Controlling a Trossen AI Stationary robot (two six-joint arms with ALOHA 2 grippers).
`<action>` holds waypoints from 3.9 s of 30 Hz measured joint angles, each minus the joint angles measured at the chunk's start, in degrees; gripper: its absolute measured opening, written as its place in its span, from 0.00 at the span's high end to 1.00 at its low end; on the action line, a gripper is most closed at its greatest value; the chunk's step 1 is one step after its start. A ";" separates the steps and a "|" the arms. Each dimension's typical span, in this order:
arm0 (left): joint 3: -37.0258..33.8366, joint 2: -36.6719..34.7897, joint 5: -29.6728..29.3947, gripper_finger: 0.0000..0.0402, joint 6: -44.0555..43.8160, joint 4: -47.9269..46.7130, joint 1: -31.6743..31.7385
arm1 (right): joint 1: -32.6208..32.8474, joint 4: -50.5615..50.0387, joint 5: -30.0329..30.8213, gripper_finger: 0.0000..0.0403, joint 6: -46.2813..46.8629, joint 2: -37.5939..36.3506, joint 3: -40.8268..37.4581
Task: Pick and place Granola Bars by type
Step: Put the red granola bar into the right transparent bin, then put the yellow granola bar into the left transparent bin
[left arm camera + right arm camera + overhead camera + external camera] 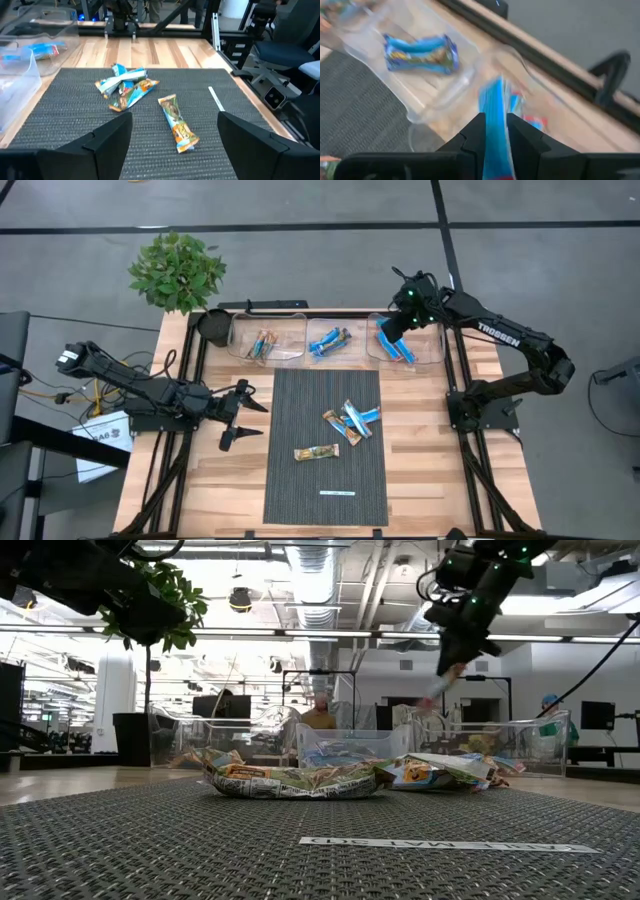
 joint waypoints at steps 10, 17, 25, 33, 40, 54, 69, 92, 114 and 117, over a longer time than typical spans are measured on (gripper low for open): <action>0.00 0.00 -0.02 0.29 0.04 -1.19 0.00 | -0.32 -4.74 -0.01 0.83 1.67 -0.01 0.00; 0.00 0.00 -0.02 0.29 0.04 -1.20 0.00 | 0.61 -4.69 -0.20 0.83 0.20 -0.01 0.00; 0.00 0.00 -2.31 0.29 0.04 -1.20 0.00 | 5.61 -3.66 -6.14 0.83 -12.15 -0.01 0.00; 0.00 0.00 -3.28 0.29 -0.40 -1.15 0.00 | 14.75 3.47 -15.44 0.83 -19.42 -4.01 -3.44; 0.00 0.00 -3.97 0.29 -1.81 -1.11 0.00 | 21.55 14.67 -18.14 0.83 -19.66 -16.02 -13.65; 0.00 0.00 -6.39 0.29 -2.69 -0.99 0.00 | 32.19 53.45 -21.99 0.83 -8.95 -37.82 -39.36; 0.00 0.00 -6.67 0.29 -3.18 -0.96 0.00 | 37.81 73.81 -20.31 0.83 -7.31 -46.73 -56.08; 0.00 0.00 -7.51 0.29 -5.57 -0.96 0.00 | 49.11 64.01 1.93 0.83 -10.03 -59.91 -63.10; 0.00 0.00 -10.09 0.29 -7.94 -0.96 0.01 | 51.57 45.28 1.75 0.83 -3.19 -66.83 -63.12; 0.00 0.00 -10.08 0.29 -9.29 -0.96 0.00 | 51.56 45.23 1.75 0.83 -3.23 -66.79 -63.10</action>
